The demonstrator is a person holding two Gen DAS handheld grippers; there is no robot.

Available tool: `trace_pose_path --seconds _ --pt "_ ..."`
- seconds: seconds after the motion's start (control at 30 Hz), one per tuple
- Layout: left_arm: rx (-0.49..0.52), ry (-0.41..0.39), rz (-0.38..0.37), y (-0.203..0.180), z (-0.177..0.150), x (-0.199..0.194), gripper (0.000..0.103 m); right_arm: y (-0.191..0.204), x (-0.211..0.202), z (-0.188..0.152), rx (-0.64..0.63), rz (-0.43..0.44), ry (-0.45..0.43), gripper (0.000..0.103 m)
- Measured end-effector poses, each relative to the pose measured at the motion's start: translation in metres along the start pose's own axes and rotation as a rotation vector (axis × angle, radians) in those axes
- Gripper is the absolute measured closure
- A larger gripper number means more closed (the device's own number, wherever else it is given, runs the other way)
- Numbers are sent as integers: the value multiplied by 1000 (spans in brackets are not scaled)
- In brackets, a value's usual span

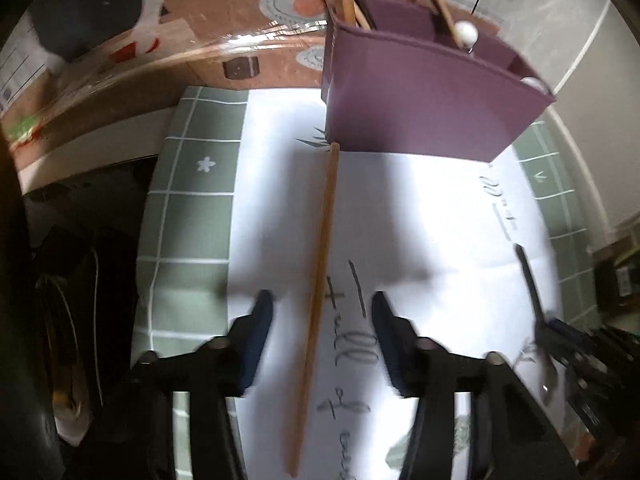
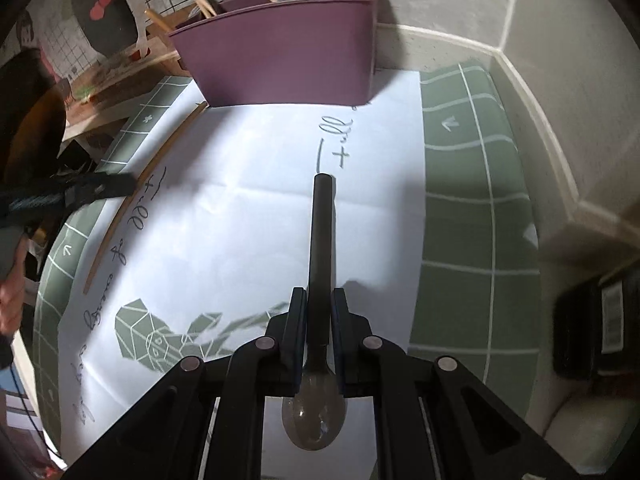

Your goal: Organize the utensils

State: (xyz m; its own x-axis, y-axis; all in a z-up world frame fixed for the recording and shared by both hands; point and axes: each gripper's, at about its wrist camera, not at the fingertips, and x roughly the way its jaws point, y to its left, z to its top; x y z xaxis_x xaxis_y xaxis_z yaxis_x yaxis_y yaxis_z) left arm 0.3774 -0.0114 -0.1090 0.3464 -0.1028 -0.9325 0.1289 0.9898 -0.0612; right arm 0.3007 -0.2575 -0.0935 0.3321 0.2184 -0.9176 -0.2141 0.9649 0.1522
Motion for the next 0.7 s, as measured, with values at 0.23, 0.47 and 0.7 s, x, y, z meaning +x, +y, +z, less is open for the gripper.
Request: trace_pose_path --seconds 0.23,0.47,0.7 --pt "32 18 29 -7 -2 12 83 4 -6 -9 -35 3 -4 92" --pt "63 -14 -43 -19 -23 -3 97 14 -6 -10 -73 -9 -8 92" --pt "106 -6 -152 -41 -66 -28 98 13 -10 -13 -85 0 0 90"
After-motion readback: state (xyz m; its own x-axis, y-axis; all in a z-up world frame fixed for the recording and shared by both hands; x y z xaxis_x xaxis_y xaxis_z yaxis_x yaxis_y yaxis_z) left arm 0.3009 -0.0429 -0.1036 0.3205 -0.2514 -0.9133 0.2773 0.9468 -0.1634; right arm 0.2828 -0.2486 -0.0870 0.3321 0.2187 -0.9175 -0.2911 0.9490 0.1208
